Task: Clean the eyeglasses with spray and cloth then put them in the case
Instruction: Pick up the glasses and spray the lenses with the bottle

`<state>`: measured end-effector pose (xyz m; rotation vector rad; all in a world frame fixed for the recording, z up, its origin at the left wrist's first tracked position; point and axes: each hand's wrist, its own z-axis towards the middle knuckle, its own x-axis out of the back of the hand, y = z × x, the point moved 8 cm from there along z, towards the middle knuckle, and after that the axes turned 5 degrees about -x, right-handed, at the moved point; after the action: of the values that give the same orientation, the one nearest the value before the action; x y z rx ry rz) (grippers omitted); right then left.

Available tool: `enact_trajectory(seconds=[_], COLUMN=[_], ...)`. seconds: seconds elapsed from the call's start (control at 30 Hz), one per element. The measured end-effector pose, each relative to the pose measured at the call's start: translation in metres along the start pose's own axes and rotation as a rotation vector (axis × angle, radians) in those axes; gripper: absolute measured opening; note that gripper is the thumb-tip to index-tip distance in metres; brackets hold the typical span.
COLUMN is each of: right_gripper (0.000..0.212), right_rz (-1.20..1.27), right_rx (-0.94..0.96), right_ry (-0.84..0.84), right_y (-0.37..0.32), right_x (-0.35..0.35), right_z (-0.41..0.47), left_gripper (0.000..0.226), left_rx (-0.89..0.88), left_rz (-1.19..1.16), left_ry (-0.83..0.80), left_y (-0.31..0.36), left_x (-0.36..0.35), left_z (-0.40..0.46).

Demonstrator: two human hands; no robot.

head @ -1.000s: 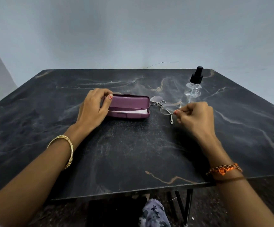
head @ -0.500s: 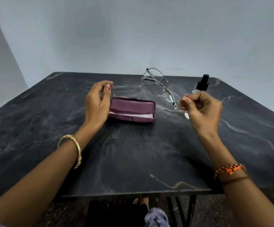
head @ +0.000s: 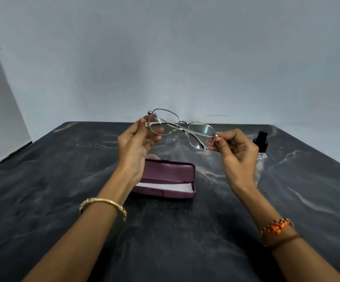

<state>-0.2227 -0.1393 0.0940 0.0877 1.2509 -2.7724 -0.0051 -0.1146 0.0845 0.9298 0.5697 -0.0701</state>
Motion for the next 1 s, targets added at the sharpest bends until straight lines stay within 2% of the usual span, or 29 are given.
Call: enact_trajectory(seconds=[0.17, 0.27, 0.43, 0.53, 0.63, 0.73, 0.9, 1.0], right_gripper=[0.029, 0.026, 0.004, 0.005, 0.006, 0.006, 0.007, 0.003], right_rz=[0.045, 0.159, 0.417, 0.445, 0.415, 0.389, 0.322, 0.260], right_rx=[0.009, -0.032, -0.149, -0.147, -0.066, -0.002, 0.028, 0.053], right_ry=[-0.032, -0.061, -0.114, -0.101, -0.055, 0.006, 0.069, 0.068], right_y=[-0.005, -0.006, -0.004, -0.009, -0.020, -0.029, -0.030, -0.030], right_x=[-0.007, -0.014, -0.022, -0.019, -0.009, 0.002, 0.011, 0.012], right_z=[-0.005, -0.007, -0.009, -0.007, -0.003, 0.000, 0.003, 0.003], left_gripper=[0.025, 0.016, 0.012, 0.013, 0.028, 0.013, 0.009, 0.022], left_rx=[0.122, 0.113, 0.135, 0.124, 0.041, -0.051, -0.094, -0.101], left_rz=[-0.191, -0.223, -0.299, -0.282, -0.191, -0.033, 0.071, 0.088], left_ry=[-0.019, -0.065, -0.061, -0.036, -0.051, -0.104, -0.134, -0.154], left_y=[-0.008, 0.000, 0.004, 0.005, 0.017, 0.032, 0.036, 0.038], left_x=[-0.006, -0.016, -0.021, -0.017, -0.014, -0.016, -0.015, -0.013], left_z=[-0.008, -0.012, -0.012, -0.011, -0.005, -0.004, -0.004, -0.003])
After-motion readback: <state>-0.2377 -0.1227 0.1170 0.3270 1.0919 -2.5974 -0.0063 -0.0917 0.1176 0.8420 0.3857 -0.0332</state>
